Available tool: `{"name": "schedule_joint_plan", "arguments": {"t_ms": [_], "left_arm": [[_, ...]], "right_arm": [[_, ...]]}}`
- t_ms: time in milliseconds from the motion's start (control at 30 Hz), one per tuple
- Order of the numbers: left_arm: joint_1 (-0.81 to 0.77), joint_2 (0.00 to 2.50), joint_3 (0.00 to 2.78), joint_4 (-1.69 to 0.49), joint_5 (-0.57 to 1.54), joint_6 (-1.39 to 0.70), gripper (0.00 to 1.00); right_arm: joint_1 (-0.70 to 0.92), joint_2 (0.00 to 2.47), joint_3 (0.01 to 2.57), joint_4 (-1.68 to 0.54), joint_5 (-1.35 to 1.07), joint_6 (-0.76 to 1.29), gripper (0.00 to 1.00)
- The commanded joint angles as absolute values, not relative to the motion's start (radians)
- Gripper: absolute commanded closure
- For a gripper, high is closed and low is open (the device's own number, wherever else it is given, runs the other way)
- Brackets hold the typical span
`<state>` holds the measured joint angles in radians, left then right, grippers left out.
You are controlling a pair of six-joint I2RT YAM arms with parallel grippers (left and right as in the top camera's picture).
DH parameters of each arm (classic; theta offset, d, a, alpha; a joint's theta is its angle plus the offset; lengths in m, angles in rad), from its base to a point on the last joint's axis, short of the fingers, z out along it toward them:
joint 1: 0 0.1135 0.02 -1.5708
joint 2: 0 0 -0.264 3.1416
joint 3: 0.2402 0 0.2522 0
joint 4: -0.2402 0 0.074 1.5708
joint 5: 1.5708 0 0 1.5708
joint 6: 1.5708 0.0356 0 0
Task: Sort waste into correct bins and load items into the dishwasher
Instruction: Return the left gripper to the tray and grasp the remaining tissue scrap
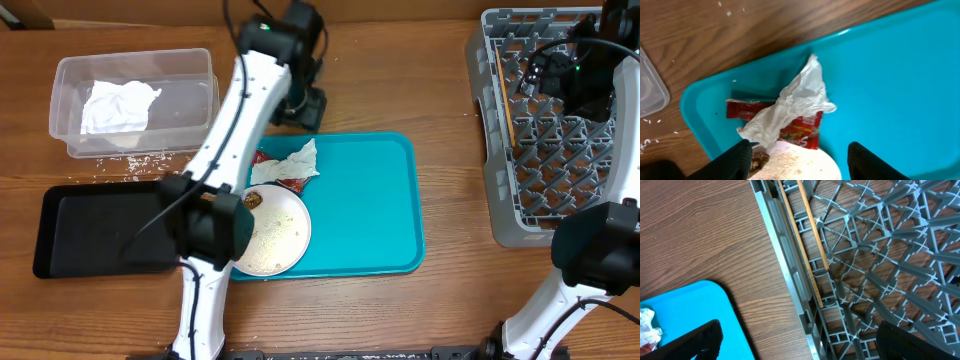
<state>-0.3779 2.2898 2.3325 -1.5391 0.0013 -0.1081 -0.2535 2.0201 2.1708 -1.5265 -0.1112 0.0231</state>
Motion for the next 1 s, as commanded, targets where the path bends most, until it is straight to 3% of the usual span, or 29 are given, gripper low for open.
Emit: {"name": "schedule_joint_plan", "arguments": {"t_ms": [0,433,533,600,667,700,967], "left_arm": [[-0.374,2.371,2.321,-1.554,-0.084,-0.104,0.39],[-0.376,2.604,2.321,-1.536,-0.029,-0.022,0.41],[-0.376,2.630,2.321,-1.531,-0.025,-0.022,0.51],[-0.376,2.634,2.321,-1.529,-0.025,-0.022,0.65],[-0.377,2.629,2.326,-1.531,-0.026,-0.031,0.89],[-0.377,2.624,2.328,-1.532,-0.026,-0.040,0.96],[-0.378,2.542,2.400,-1.542,-0.014,-0.143,0.96]], "right_arm": [[-0.254,2.018,2.173,-1.523,-0.105,0.027,0.00],[-0.254,2.018,2.173,-1.523,-0.105,0.027,0.00],[-0.254,2.018,2.173,-1.523,-0.105,0.027,0.00],[-0.254,2.018,2.173,-1.523,-0.105,0.027,0.00],[-0.254,2.018,2.173,-1.523,-0.105,0.027,0.00],[-0.254,2.018,2.173,-1.523,-0.105,0.027,0.00],[-0.254,2.018,2.173,-1.523,-0.105,0.027,0.00]]}}
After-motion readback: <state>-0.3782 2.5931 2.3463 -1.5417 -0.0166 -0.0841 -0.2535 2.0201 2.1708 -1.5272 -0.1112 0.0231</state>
